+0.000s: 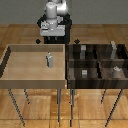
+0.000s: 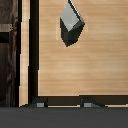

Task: Place the milk carton into the appropriate compartment.

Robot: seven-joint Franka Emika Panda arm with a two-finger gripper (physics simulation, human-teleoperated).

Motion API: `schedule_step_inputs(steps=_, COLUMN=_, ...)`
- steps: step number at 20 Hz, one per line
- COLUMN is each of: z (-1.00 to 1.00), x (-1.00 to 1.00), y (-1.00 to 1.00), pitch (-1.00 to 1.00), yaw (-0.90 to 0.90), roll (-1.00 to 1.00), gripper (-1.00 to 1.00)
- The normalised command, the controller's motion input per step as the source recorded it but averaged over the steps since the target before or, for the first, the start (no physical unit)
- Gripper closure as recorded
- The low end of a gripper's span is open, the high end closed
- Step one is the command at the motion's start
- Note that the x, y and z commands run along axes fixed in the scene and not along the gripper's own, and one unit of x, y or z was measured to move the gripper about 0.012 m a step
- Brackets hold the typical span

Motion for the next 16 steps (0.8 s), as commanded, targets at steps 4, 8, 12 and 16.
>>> schedule_step_inputs(steps=4, z=0.0, x=0.0, y=0.0, pitch=0.0, yaw=0.0, roll=0.0, gripper=-1.0)
schedule_step_inputs(steps=8, z=0.0, x=0.0, y=-0.25, pitch=0.0, yaw=0.0, roll=0.0, gripper=-1.0)
schedule_step_inputs(steps=12, z=0.0, x=0.0, y=-0.25, pitch=0.0, yaw=0.0, roll=0.0, gripper=-1.0)
schedule_step_inputs(steps=16, z=-0.25, x=0.0, y=-0.25, pitch=0.0, yaw=0.0, roll=0.0, gripper=-1.0)
